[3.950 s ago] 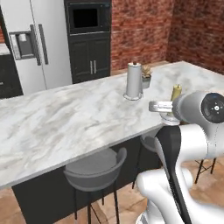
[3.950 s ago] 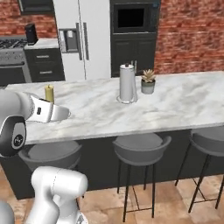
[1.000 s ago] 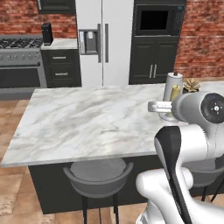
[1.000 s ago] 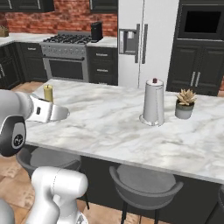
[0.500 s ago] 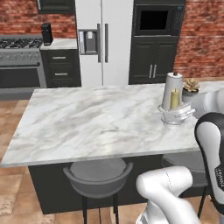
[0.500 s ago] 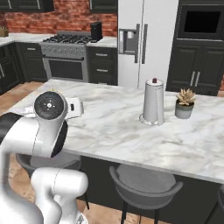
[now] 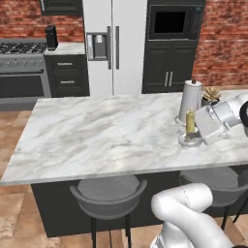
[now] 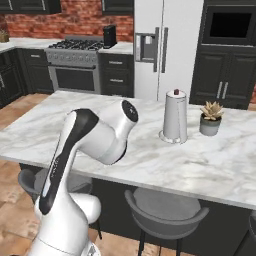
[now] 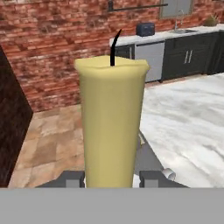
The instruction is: Get the candle and the liquor from the cabinet and move them to the dining counter.
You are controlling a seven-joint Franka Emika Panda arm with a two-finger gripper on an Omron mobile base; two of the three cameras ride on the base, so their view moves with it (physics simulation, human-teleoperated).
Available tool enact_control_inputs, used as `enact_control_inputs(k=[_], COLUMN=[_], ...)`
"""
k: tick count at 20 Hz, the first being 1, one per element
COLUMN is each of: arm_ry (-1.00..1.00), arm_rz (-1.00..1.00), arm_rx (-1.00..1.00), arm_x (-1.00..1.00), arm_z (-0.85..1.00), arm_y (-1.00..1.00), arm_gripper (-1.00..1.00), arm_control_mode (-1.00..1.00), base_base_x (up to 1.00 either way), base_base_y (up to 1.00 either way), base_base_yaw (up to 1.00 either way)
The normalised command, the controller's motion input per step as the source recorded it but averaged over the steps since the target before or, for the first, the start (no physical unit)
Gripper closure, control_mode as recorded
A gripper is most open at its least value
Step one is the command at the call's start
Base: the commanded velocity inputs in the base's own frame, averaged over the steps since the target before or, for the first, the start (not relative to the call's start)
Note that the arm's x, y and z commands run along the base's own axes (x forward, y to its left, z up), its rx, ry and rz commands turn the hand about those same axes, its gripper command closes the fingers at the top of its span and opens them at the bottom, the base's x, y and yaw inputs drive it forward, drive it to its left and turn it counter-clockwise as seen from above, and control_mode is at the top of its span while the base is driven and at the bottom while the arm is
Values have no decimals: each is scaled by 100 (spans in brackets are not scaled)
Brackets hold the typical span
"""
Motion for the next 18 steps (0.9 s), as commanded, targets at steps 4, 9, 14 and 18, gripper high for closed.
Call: enact_control_inputs(k=[4, 9, 14, 18], arm_ry=[12, 0, 0, 4], arm_rz=[51, 29, 8, 1], arm_rx=[0, 7, 16, 18], arm_x=[48, 44, 42, 20], arm_z=[-26, -32, -35, -44], arm_y=[-10, -2, 0, -1], arm_gripper=[100, 100, 100, 100], arm_control_mode=[-100, -100, -100, -100], base_base_x=[0, 0, 0, 0], base_base_y=[0, 0, 0, 0], base_base_yaw=[0, 0, 0, 0])
